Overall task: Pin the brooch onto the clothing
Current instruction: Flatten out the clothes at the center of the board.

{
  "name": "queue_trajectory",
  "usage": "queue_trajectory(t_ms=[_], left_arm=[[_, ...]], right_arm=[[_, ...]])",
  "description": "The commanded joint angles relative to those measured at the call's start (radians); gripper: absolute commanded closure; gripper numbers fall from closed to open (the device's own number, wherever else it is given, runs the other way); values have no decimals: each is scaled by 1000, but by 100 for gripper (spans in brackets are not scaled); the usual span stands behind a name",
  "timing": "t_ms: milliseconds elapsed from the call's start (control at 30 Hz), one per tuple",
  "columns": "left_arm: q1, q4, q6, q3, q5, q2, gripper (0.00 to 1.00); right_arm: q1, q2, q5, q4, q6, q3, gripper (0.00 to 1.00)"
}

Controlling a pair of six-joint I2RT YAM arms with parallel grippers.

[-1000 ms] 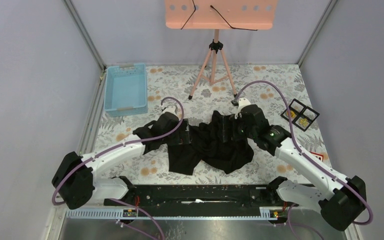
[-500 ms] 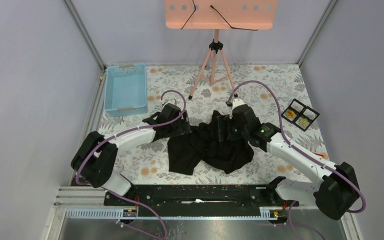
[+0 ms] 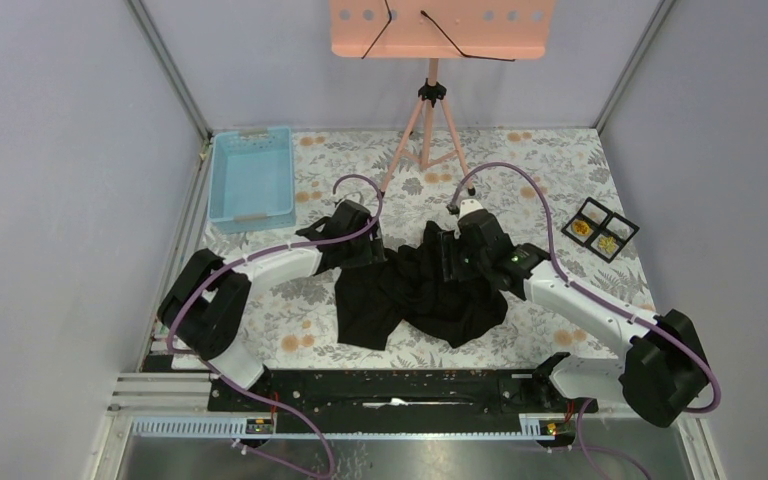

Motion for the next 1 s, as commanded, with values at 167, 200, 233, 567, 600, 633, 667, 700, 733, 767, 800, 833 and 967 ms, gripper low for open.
queue_trajectory(t_ms=[167, 200, 233, 567, 600, 633, 667, 700, 733, 767, 800, 833, 967], left_arm=[[0, 64, 1, -20, -36, 5, 47], [0, 66, -1, -15, -33, 15, 50], [0, 65, -1, -12, -33, 24, 51], [2, 162, 14, -22, 64, 14, 100], [7, 174, 25, -18, 92, -8, 100], [16, 177, 33, -9, 106, -39, 100], [27, 172, 44, 5, 111, -82, 100], [38, 159, 64, 27, 108, -142, 100], [48, 139, 82, 53, 95, -189, 100], [58, 114, 101, 89, 75, -238, 100], [66, 87, 125, 128, 62, -278, 100], [73, 53, 148, 172, 25, -317, 100], [114, -101, 219, 370, -36, -417, 100]], right_arm=[[9, -83, 26, 15, 16, -30, 70], [10, -92, 26, 13, 18, -32, 71], [9, -96, 24, 12, 19, -33, 71], [9, -91, 64, -14, 49, -32, 100], [9, -108, 83, -21, 49, -23, 100], [10, -130, 103, -28, 42, -9, 100], [9, -154, 136, -43, 29, 9, 100], [10, -182, 167, -59, 11, 37, 100], [10, -205, 194, -76, -17, 72, 100], [9, -224, 229, -99, -41, 110, 100], [9, -236, 268, -128, -70, 158, 100], [9, -243, 304, -158, -98, 212, 100], [9, -260, 440, -277, -165, 433, 100]])
